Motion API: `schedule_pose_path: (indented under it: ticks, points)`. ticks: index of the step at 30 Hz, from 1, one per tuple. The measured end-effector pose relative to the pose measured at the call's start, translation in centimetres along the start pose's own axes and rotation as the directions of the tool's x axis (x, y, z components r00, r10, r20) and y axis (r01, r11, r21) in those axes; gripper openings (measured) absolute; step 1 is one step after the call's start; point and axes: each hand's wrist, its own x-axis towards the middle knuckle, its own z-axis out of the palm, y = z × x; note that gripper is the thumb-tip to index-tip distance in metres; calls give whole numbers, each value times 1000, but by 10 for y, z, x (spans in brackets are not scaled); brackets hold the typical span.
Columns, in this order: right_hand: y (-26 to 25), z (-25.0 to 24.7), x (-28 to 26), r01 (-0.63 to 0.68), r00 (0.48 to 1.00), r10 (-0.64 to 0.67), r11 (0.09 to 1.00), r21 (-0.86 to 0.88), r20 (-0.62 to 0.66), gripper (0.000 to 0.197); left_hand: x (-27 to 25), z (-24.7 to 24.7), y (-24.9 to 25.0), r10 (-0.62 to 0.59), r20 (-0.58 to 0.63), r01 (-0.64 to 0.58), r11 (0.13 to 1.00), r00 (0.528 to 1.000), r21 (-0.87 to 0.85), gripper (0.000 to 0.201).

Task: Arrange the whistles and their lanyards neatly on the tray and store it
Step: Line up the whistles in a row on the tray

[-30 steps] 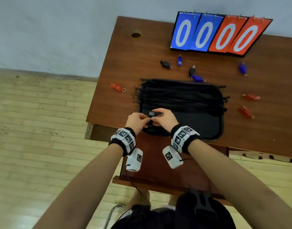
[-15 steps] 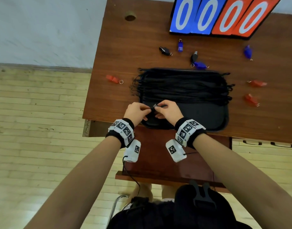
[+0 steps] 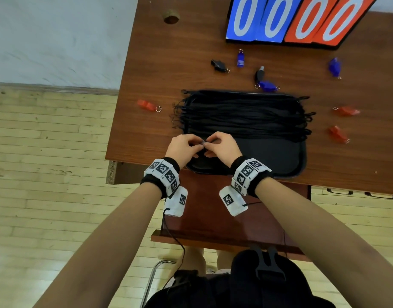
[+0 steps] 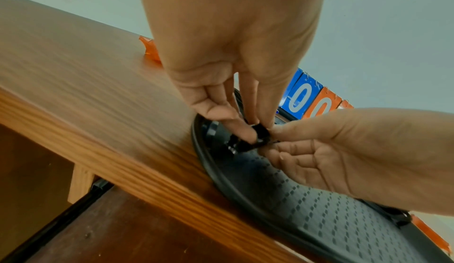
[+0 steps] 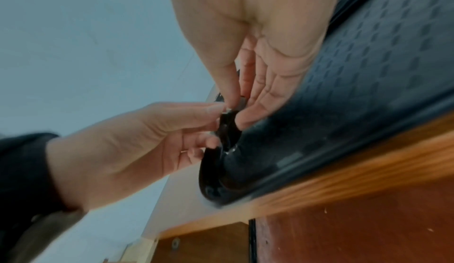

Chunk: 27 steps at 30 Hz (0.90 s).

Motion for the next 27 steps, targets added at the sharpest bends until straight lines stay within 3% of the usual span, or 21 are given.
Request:
schedule_pose_path:
  ticks: [4,7,11,18,19,21,27]
  points:
    - [-4,-9,-2,-26,999,36,967,253,-34,6,2,-2,0,-54,-53,53,999,997,-9,32]
    - [-4,-13,-4,-32,999,40,948,318,-16,13,3,-5,1,-142,-21,135,973,990,-189,24]
    - [0,-10,-6,-14,999,7,992,126,52,8,7,-7,1,-194,6,182,905,981,-384,26]
    - [0,3,0,-10,1000,8,994,-110,-22,3,10,2,-9,-112,-44,106,987,993,-124,28]
    - [0,4,0,2,999,-6,992,-125,-34,9,10,3,-10,-112,-54,106,989,992,-100,29]
    - [-1,6,1,24,999,-30,988,-155,-37,20,11,3,-11,-111,-58,106,991,992,-88,30]
    - [0,7,-3,60,998,-64,965,-256,-8,23,6,-4,-7,-127,9,126,980,992,-157,40]
